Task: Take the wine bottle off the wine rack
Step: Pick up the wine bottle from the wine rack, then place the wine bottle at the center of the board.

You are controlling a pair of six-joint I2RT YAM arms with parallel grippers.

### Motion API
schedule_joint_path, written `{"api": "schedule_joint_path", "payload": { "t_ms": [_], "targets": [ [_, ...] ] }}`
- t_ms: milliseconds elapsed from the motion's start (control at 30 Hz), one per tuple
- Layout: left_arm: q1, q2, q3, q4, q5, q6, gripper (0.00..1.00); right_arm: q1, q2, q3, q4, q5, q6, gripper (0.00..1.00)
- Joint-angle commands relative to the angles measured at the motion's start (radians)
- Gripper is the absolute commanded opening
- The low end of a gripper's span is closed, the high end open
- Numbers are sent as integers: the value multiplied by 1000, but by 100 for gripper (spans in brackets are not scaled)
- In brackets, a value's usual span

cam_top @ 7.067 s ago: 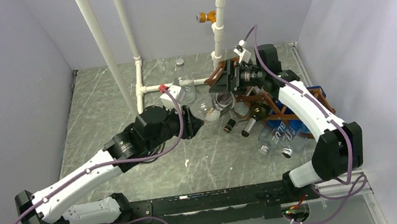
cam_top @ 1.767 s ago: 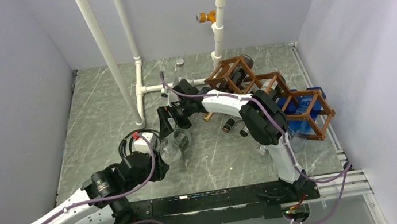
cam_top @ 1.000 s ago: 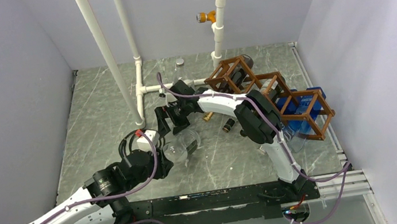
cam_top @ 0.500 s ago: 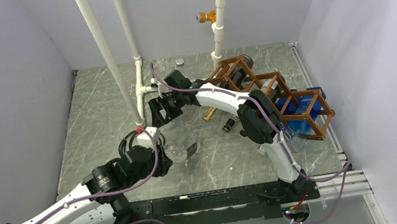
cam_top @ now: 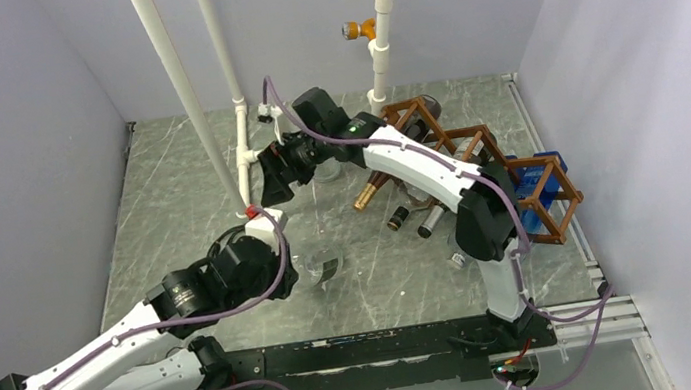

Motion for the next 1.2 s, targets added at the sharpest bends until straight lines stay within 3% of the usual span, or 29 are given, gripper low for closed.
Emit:
{"api": "schedule_joint_path", "payload": {
  "t_ms": [0,267,500,833,1167],
  "targets": [
    [8,32,112,47,-48,56,0,-14,-101,79,-55,29,-66,100],
    [52,173,229,3,-1,139,0,-52,-218,102,-132,55,-177,100],
    [88,312,364,-56,16,199,0,-159,-342,76,-147,36,-242,100],
    [140,496,518,-94,28,282,0,-305,-528,-49,-165,-145,-384,100],
    [207,614,621,-35,25,355,0,-505,-721,-218,-138,-286,-398,100]
  ]
}}
